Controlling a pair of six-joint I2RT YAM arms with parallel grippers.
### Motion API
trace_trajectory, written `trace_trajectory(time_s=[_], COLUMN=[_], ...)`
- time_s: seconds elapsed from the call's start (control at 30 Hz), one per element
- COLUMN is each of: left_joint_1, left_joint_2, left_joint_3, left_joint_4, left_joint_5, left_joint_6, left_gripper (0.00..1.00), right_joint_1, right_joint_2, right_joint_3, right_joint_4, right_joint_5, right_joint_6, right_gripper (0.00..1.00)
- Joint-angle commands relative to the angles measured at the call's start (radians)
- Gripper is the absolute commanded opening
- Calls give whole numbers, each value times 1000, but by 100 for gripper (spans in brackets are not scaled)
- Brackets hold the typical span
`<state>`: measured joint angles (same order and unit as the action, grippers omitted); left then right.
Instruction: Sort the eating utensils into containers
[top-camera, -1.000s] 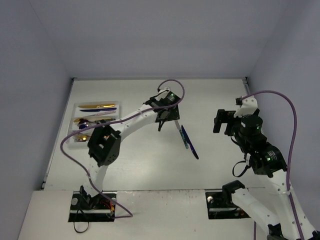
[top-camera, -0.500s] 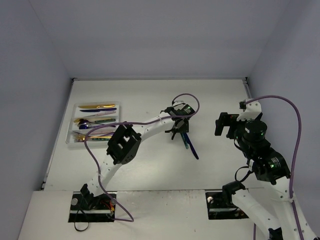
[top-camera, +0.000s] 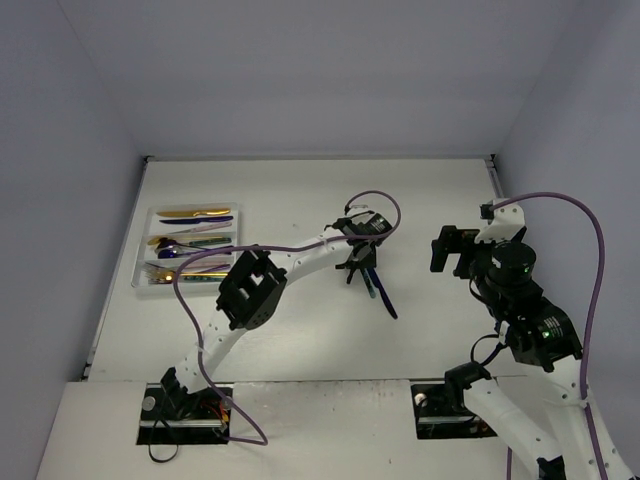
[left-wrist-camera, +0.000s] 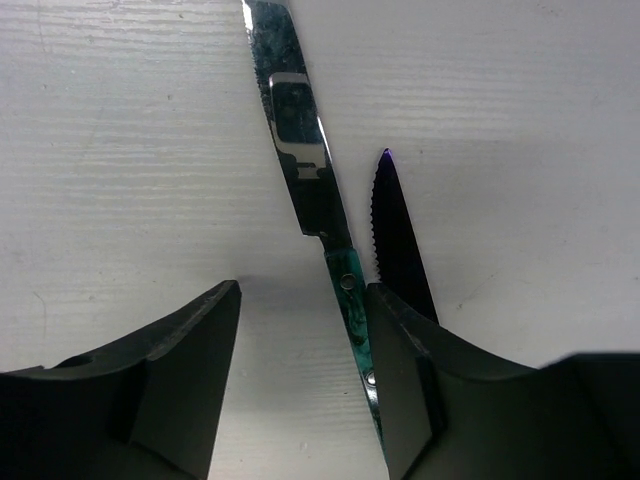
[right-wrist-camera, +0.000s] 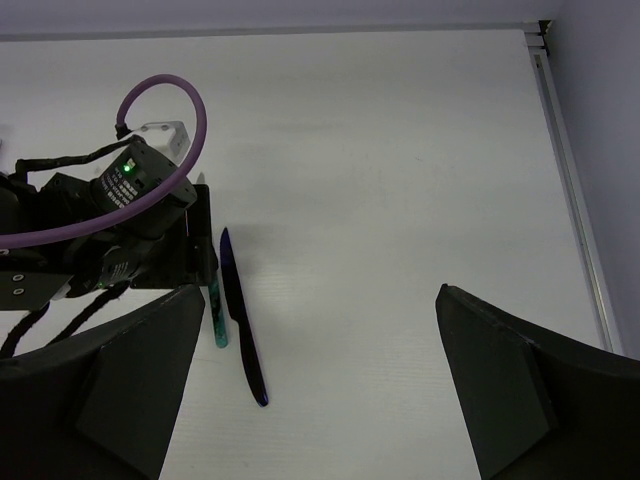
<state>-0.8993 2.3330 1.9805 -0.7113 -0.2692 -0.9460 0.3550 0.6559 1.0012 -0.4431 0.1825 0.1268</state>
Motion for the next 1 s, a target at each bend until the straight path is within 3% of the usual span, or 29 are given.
trace_trajectory(time_s=[0.0,0.37,0.97], left_joint_1=[-3,11,20], left_joint_2=[-66,-227,-273], left_joint_3=[-90,-275,-295], left_joint_4=[-88,-82,-32], left_joint_5=[-45,-34,85], left_joint_6=[-2,66,-172], left_gripper=[46,41,51], right_joint_1=[9,10,10], right_joint_2=[2,1,5], right_joint_3=[3,13,19], right_joint_4=[50,52,50], right_joint_5=[-2,-14,-26], right_joint_6=[-6,7,20], right_gripper=[100,100,100])
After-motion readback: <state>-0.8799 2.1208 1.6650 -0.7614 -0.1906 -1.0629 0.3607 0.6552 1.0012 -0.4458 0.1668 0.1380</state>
